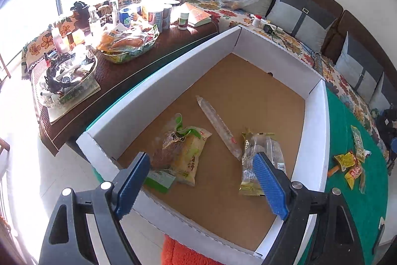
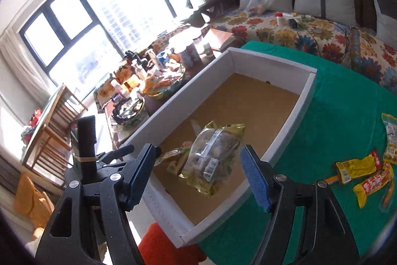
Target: Organize snacks
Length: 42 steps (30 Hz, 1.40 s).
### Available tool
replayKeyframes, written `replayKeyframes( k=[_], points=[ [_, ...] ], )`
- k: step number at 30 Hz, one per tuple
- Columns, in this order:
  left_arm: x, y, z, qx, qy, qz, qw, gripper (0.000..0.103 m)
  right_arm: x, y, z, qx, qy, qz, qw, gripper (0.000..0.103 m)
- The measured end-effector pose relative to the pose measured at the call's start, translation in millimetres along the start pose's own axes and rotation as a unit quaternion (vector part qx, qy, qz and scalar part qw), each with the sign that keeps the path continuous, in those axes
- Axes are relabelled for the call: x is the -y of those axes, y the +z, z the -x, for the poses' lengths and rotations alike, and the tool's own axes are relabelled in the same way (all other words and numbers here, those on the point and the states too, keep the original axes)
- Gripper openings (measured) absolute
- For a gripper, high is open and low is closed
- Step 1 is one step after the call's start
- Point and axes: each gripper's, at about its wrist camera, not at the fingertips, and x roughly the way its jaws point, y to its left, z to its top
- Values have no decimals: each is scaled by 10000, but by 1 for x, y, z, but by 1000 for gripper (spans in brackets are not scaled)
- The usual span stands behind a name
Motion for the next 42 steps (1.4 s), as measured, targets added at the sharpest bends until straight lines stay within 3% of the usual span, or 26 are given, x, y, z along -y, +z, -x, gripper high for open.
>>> replayKeyframes(
  k=[3,6,11,14,16,20,25,28,31,34,42],
  points=[
    [2,-15,2,-1,-176,7,9998,84,45,-32,5,-63,-486,-90,9988,75],
    [30,-25,13,34,-568,-207,9982,84,110,-83,13,-262,-1365,-141,9902,75],
    [121,-54,27,23,-1422,-951,9853,89,228,-178,56,-580,-2799,-514,9569,74],
    [185,-81,22,-131,-1871,-1422,9719,101,280,-221,102,-350,-3292,-1114,9370,74],
    [224,-106,8,-348,-1999,-1732,9638,101,304,-239,125,-139,-3545,-1454,9236,75],
    [285,-153,-34,-712,-1823,-2391,9511,101,330,-263,150,179,-3796,-1852,9062,74],
    [317,-177,-70,-599,-1346,-2923,9449,100,334,-269,148,380,-3877,-1858,9021,75],
    [324,-179,-88,-435,-1215,-3070,9429,100,334,-268,146,327,-3928,-1835,9005,79],
    [332,-185,-107,-531,-1063,-3233,9388,100,336,-272,148,334,-3925,-1890,8995,82],
    [327,-187,-110,-327,-1122,-3131,9425,103,335,-274,148,332,-3935,-1883,8992,83],
    [326,-188,-110,-269,-1138,-3131,9425,103,335,-277,150,335,-3936,-1881,8992,84]
  ],
)
